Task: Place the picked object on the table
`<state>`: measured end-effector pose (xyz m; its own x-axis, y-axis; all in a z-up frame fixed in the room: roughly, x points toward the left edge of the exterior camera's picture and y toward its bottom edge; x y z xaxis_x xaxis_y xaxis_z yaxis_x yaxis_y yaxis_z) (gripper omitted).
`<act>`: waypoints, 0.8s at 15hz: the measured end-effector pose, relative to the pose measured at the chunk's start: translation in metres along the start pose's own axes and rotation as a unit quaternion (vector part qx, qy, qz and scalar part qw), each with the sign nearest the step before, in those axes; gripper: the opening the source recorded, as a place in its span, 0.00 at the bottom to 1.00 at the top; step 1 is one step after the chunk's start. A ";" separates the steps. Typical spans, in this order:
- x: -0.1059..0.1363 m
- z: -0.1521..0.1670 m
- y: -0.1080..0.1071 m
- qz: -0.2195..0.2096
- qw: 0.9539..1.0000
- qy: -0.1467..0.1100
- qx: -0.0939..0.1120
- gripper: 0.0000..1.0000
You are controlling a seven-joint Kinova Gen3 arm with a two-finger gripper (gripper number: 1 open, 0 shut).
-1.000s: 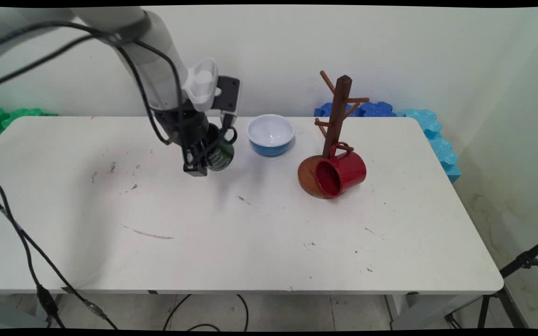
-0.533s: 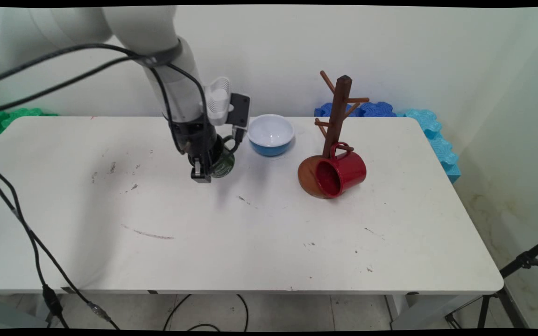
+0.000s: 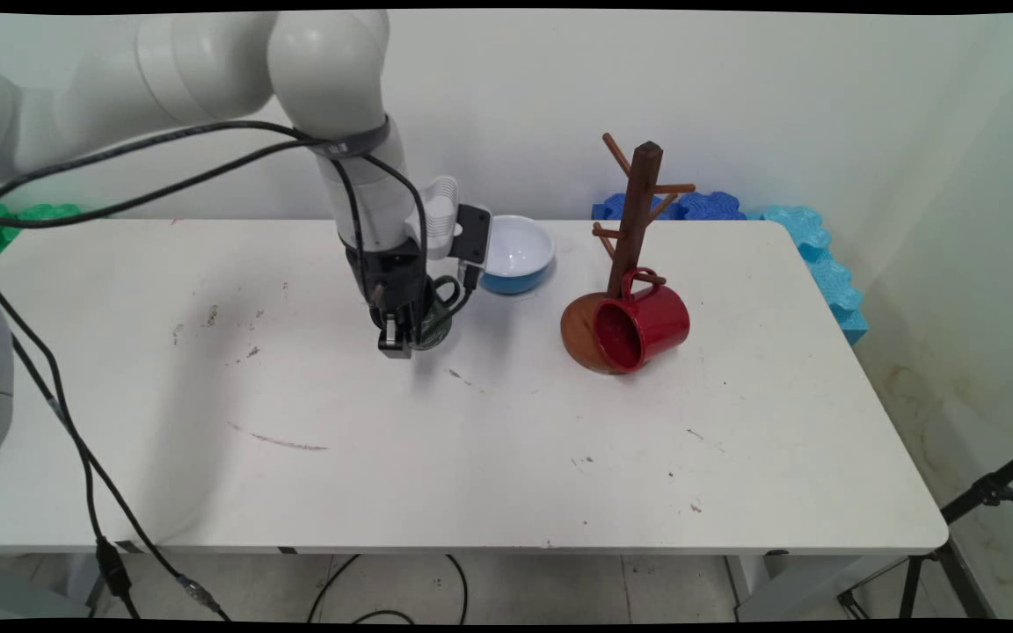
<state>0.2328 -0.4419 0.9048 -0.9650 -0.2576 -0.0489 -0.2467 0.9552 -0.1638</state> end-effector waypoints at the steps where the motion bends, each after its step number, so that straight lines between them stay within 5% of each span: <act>1: 0.002 0.004 -0.002 0.001 1.000 -0.001 -0.002 0.00; 12: 0.014 0.035 -0.014 0.005 1.000 -0.004 -0.016 0.00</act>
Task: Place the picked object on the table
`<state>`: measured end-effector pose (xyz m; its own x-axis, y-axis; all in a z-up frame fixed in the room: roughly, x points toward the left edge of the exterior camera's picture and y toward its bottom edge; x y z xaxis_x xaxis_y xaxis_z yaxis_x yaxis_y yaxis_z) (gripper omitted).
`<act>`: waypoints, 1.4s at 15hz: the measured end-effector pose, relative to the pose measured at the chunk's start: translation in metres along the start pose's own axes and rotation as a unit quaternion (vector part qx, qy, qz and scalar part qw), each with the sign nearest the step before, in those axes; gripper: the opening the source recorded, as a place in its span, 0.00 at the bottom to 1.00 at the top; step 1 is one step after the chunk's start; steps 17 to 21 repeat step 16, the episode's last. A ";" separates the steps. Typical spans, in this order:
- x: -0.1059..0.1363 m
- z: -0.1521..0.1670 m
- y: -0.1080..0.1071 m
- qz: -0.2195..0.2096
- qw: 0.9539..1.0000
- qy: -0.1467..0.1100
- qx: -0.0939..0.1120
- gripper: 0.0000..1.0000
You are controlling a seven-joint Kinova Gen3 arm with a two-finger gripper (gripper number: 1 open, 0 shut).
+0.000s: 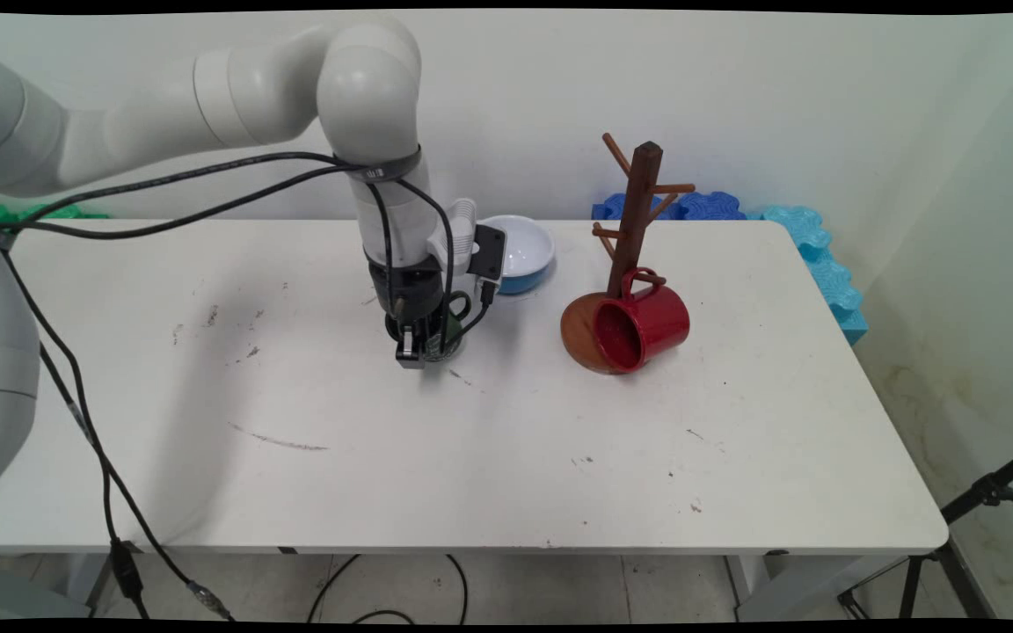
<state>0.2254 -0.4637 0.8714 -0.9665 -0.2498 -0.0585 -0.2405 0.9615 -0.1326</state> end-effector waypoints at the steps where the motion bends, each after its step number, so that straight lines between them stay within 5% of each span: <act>1: 0.001 0.002 -0.001 0.000 1.000 0.001 -0.001 0.00; 8: 0.007 0.013 -0.004 0.002 1.000 0.006 -0.009 0.00; 9: 0.008 0.014 -0.004 0.003 1.000 0.008 -0.009 1.00; 21: 0.012 0.018 -0.006 0.010 1.000 0.022 -0.007 1.00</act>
